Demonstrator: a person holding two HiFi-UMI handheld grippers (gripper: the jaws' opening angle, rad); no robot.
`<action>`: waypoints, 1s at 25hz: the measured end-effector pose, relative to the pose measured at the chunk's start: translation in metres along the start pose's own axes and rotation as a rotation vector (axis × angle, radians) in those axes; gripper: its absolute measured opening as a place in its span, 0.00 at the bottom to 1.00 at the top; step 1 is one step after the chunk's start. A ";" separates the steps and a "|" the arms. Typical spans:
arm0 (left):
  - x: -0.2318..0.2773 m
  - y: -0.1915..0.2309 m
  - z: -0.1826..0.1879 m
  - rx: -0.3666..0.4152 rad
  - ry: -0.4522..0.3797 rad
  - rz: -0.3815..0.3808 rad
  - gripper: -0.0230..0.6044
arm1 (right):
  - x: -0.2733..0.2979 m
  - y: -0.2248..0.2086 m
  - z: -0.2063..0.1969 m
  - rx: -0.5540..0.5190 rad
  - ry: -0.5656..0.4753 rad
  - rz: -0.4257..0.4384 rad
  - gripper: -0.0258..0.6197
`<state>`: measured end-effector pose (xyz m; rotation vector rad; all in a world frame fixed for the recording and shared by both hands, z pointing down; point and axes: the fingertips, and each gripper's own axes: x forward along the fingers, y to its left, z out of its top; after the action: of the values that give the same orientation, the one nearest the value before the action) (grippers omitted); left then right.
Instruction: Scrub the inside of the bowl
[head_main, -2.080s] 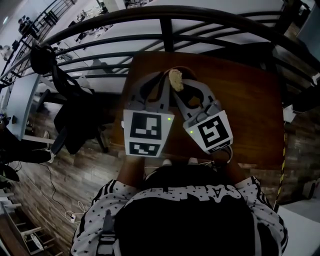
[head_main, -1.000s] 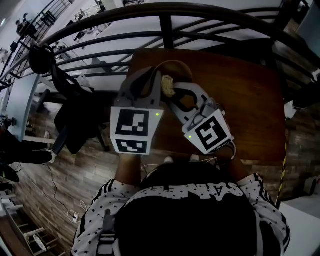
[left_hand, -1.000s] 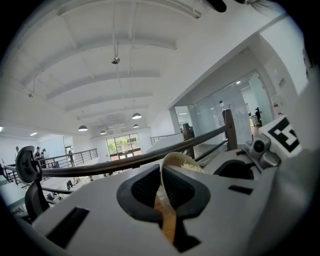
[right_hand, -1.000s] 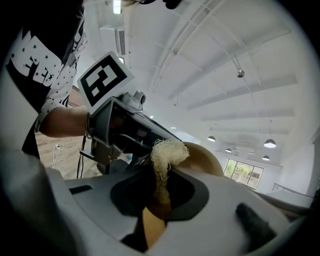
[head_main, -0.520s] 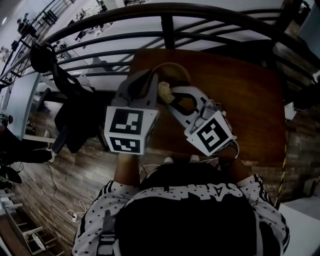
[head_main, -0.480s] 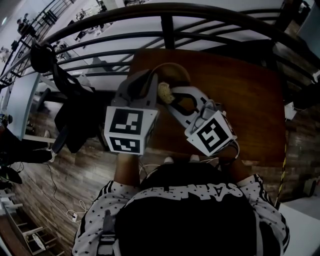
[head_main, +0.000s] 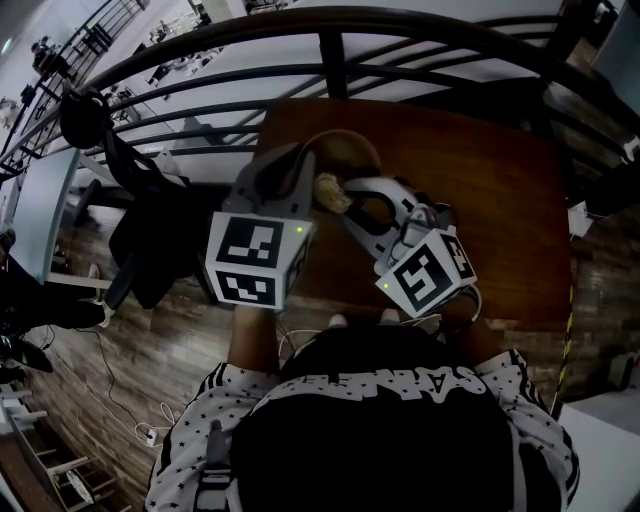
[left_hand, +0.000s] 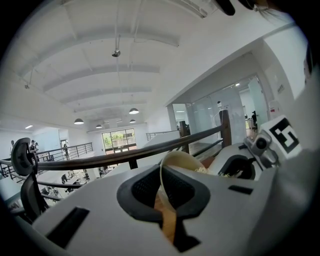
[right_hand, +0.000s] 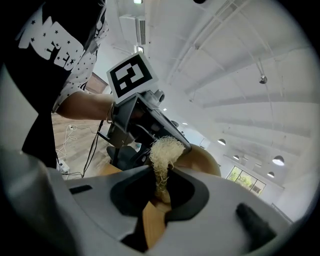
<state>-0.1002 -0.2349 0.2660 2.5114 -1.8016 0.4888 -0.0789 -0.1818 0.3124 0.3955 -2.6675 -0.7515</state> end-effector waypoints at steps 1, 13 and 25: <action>0.000 0.001 0.000 0.000 0.000 -0.002 0.08 | 0.000 -0.001 0.000 -0.006 0.006 -0.003 0.14; -0.003 0.003 -0.001 -0.012 -0.002 -0.014 0.08 | -0.004 -0.012 -0.002 -0.031 0.023 -0.065 0.14; -0.004 0.012 0.001 0.040 0.008 0.049 0.07 | -0.016 -0.026 0.025 0.005 -0.109 -0.125 0.14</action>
<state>-0.1123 -0.2353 0.2624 2.4919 -1.8736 0.5423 -0.0696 -0.1857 0.2740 0.5419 -2.7668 -0.8248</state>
